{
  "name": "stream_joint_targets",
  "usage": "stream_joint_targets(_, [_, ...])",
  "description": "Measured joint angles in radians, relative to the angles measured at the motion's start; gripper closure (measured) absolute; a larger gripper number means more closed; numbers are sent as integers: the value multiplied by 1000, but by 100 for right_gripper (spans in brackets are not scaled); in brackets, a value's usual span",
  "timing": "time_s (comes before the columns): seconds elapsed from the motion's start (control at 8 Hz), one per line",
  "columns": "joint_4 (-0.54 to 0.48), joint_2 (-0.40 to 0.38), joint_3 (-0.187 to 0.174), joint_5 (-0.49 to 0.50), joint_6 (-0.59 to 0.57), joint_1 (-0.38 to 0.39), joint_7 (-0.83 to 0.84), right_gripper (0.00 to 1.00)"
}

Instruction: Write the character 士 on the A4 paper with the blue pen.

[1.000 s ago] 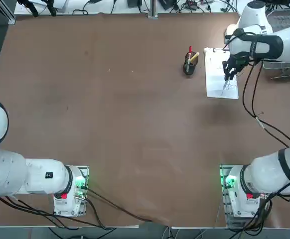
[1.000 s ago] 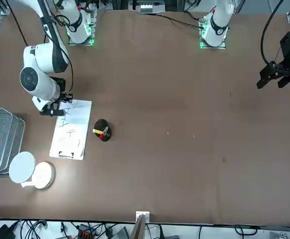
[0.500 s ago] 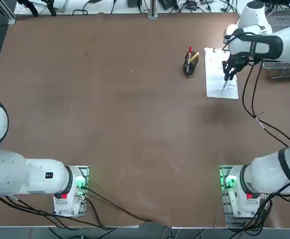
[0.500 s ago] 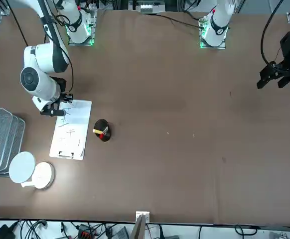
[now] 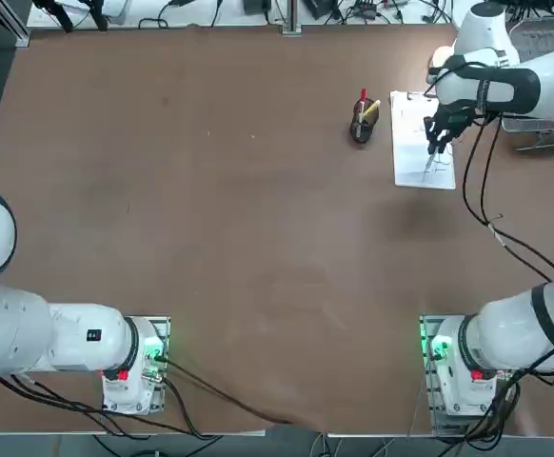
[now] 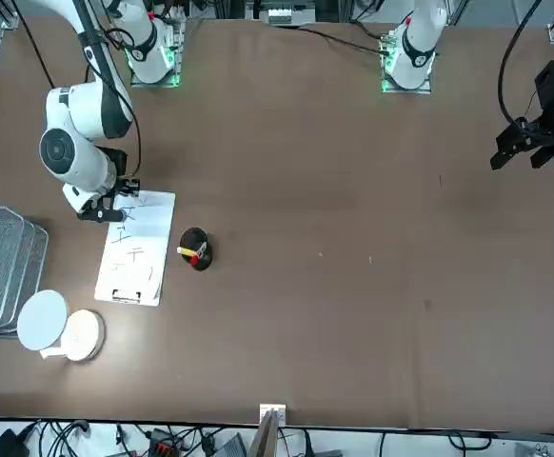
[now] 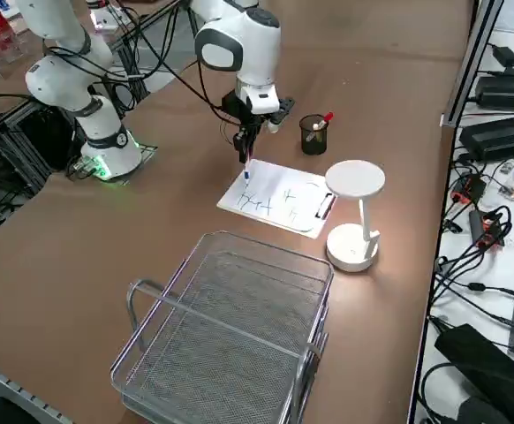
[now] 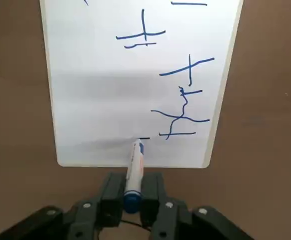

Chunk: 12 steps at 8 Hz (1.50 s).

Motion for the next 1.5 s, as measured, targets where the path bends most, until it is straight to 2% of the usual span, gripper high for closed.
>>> stream_joint_targets(1.5, [16,2,23,0,9,1,33,80])
